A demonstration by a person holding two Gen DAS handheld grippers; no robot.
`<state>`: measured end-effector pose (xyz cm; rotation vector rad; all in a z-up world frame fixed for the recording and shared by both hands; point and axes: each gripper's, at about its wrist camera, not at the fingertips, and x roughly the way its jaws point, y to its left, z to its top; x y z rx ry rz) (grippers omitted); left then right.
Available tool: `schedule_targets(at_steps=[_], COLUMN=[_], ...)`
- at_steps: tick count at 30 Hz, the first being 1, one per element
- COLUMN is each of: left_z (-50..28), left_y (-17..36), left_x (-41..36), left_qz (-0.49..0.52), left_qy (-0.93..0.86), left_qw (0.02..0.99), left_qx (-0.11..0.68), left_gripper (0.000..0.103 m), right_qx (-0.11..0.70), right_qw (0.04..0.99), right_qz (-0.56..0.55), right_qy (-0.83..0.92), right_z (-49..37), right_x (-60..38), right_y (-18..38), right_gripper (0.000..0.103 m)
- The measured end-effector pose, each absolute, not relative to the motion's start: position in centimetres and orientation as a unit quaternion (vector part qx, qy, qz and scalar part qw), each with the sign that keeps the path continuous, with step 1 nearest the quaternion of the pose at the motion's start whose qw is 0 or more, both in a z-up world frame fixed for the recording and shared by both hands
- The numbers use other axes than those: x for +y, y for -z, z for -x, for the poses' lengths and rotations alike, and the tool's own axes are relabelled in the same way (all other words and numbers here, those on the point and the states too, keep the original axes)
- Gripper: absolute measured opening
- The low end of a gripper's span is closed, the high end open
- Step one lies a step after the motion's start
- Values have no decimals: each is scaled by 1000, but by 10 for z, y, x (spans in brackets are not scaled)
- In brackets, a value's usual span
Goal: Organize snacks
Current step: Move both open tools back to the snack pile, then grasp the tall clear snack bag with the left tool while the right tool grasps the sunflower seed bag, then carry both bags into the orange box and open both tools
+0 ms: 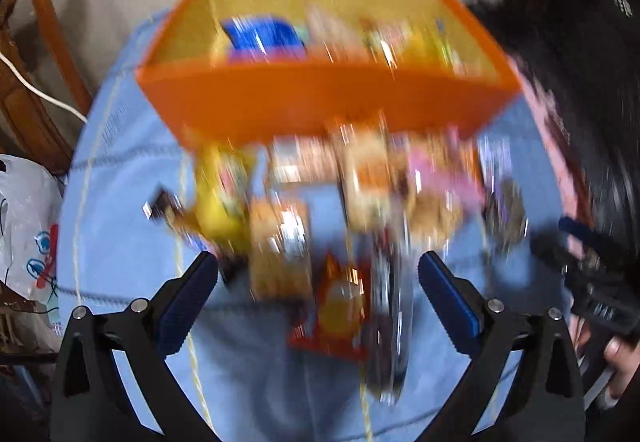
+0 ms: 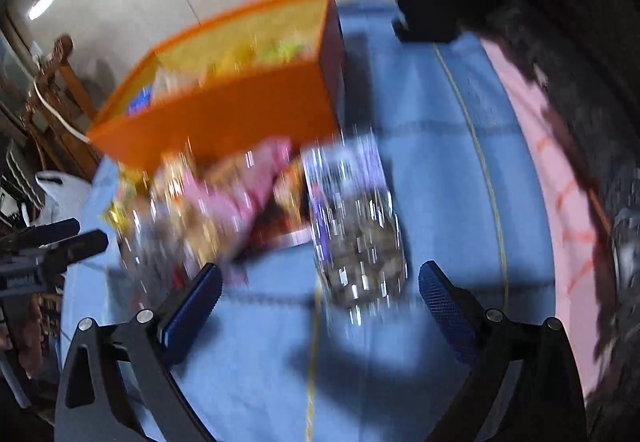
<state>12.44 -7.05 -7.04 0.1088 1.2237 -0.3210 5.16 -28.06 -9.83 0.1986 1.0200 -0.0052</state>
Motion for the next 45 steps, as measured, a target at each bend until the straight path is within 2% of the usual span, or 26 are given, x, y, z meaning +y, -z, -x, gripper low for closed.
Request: schedule_targets(at_steps=[10,11,12,13,15,17,24,28,32,33,35,45], left_z=[-97,-98,-100,-101,-107,-105,-104,-106,-109,-109,-108,-110], left_y=[96,99,101,104,114,116,104,94,93,92,93,62], left_x=[-101,-105,-109,-112,-119,-120,-90,-75,-69,-66,-63,-50], left_qz=[-82,-81,-78,-75,-67,-74,-10,12,24,25,26,48], left_qy=[183,185,187,192,201,198,204,202,198,198,198,210], left_qw=[779,777,775,770,749,751,752,756,755,755,754,773], left_qx=[594,596,598,604,628,625,627,622,624,625,626,597], left_gripper=[98,95,89,64,31,27,25,25,25,25,25,25], right_qx=[524,523,523,521,519,516,495,493,528,533,534,466], right_qw=[848,849,849,850,852,853,864,866,847,844,845,885], right_qz=[-77,-75,-75,-75,-74,-73,-65,-13,17,17,13,-9], right_qy=[-11,-12,-11,-10,-4,8,64,79,63,55,29,-9], right_z=[-27,-27,-28,-27,-28,-32,-51,-80,-108,-111,-113,-79], right_x=[-260,-259,-259,-260,-262,-267,-289,-288,-281,-279,-277,-272], right_y=[124,123,123,122,119,118,118,130,155,159,160,87], right_gripper=[99,99,99,99,99,99,99,99,98,96,64,64])
